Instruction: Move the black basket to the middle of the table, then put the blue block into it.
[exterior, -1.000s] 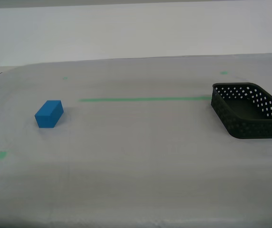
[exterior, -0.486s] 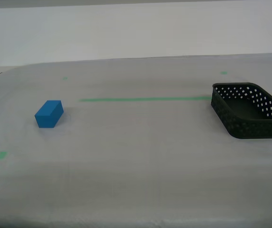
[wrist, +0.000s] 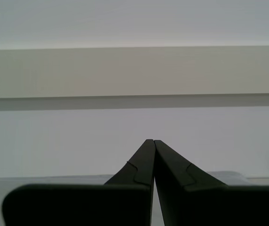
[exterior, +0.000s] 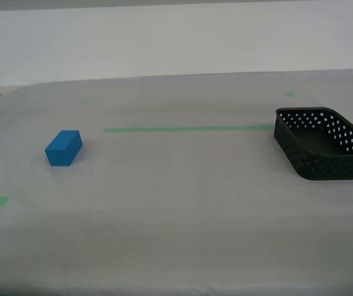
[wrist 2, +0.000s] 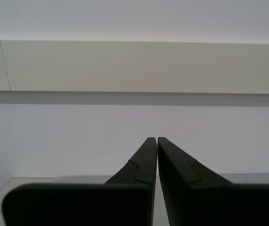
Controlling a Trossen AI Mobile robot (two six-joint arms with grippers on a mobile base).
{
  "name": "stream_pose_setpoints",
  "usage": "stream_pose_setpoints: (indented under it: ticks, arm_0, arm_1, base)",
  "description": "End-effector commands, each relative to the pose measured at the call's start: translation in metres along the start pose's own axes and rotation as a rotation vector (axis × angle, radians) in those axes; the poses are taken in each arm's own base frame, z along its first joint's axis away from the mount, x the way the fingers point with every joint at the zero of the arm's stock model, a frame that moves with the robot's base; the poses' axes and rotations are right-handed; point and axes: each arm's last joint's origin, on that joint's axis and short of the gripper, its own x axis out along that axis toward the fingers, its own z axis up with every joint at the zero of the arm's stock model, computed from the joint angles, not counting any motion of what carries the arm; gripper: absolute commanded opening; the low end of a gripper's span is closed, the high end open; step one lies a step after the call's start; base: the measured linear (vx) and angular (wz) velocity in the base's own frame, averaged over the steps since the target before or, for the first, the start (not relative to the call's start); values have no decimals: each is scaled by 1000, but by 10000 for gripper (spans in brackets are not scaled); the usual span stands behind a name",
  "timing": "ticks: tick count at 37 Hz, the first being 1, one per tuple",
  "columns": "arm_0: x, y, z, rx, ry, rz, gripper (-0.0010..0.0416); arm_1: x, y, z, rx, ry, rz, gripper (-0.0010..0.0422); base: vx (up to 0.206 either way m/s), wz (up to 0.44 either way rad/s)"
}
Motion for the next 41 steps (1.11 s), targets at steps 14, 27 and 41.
stream_pose_setpoints:
  ticks: [14,27,41]
  arm_0:
    - [0,0,-4,26,42,-1,0]
    - [0,0,-9,26,91,-2,0]
    - [4,0,-1,39,215,-5,-1]
  arm_1:
    - [0,0,1,1,-6,0,0]
    - [0,0,1,1,-6,0,0]
    - [0,0,1,1,-6,0,0]
  base:
    - [0,0]
    - [0,0]
    - [0,0]
